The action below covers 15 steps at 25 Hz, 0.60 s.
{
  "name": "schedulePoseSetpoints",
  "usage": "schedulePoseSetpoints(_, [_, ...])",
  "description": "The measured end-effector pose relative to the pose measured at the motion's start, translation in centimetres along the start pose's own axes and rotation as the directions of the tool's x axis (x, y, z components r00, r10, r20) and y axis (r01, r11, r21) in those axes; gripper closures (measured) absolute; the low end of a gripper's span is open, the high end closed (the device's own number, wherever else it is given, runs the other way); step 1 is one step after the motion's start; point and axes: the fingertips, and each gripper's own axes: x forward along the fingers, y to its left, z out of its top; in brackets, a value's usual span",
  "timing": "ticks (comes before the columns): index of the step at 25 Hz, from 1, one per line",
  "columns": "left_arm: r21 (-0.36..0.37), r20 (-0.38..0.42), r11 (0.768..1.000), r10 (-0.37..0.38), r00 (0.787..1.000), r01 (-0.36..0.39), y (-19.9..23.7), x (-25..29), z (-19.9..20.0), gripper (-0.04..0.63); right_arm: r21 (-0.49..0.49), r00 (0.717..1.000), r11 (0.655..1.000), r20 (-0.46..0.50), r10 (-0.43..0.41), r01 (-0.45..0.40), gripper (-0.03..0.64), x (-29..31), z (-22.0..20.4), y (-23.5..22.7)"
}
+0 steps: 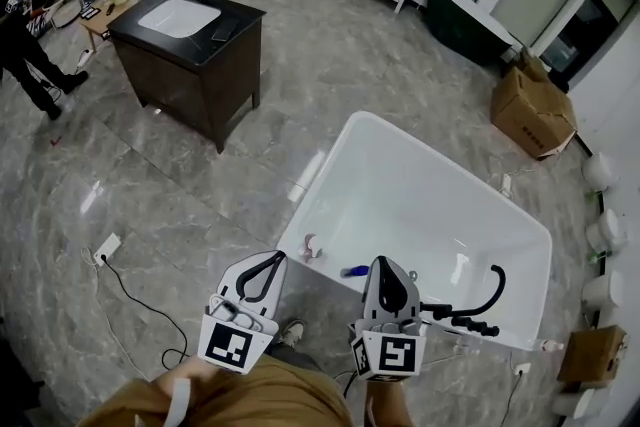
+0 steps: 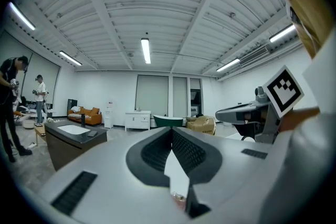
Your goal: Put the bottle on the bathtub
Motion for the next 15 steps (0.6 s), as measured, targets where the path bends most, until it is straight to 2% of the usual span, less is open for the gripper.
schedulePoseSetpoints(8, [0.048,0.069,0.999,0.004,0.998,-0.008,-0.8,-1.1,4.2,0.589,-0.005,0.997,0.999,0.073,0.033,-0.033,0.614,-2.4,3.5,-0.2])
schedulePoseSetpoints(15, [0.087,0.097,0.995,0.029,0.995,-0.037,-0.7,-2.2,5.2,0.589,-0.029,0.99,0.998,0.13,0.061,-0.058,0.614,-3.5,5.6,0.3])
